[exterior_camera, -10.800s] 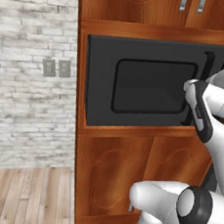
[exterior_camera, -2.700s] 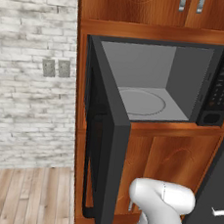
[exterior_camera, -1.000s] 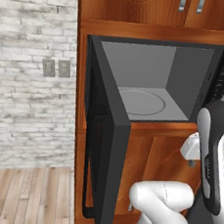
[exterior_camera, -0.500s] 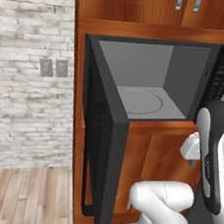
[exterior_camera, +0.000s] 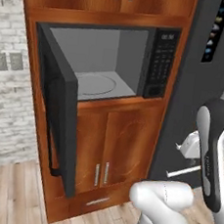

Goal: Place the sponge inside the microwave to prepare for sanitizing.

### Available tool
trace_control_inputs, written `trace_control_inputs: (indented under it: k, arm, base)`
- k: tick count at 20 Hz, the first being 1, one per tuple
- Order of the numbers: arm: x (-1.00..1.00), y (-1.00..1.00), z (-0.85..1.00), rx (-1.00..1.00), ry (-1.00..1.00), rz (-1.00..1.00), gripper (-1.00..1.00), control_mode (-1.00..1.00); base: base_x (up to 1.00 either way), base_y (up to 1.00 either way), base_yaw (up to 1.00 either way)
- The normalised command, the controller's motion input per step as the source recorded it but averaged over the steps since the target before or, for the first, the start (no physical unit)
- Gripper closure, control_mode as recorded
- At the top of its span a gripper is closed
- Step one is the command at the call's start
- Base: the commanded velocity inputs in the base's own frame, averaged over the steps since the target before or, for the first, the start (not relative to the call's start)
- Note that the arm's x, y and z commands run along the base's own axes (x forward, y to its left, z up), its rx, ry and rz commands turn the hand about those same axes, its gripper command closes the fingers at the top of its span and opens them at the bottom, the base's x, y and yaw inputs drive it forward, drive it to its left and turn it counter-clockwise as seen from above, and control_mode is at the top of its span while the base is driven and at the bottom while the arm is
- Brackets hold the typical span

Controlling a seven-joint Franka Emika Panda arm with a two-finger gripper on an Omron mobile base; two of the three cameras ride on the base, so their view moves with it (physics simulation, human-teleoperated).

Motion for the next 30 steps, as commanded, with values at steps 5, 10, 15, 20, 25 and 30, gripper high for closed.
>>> trace_control_inputs:
  k: [5, 10, 15, 20, 25, 30]
  arm:
    - [0.0, 0.0, 0.0, 0.0, 0.0, 0.0, -1.0, 1.0]
    - [0.0, 0.0, 0.0, 0.0, 0.0, 0.0, -1.0, 1.0]
    - [0.0, 0.0, 0.0, 0.0, 0.0, 0.0, -1.0, 1.0]
    - [0.0, 0.0, 0.0, 0.0, 0.0, 0.0, -1.0, 1.0]
    - [0.0, 0.0, 0.0, 0.0, 0.0, 0.0, -1.0, 1.0]
    - [0.0, 0.0, 0.0, 0.0, 0.0, 0.0, -1.0, 1.0]
  base:
    - [-0.11, -0.96, -0.27]
    - [0.17, -0.9, -0.41]
    - [0.11, -0.83, -0.75]
    - [0.02, -0.62, -0.83]
    - [0.01, -0.5, -0.86]
    - [0.1, -0.15, -0.91]
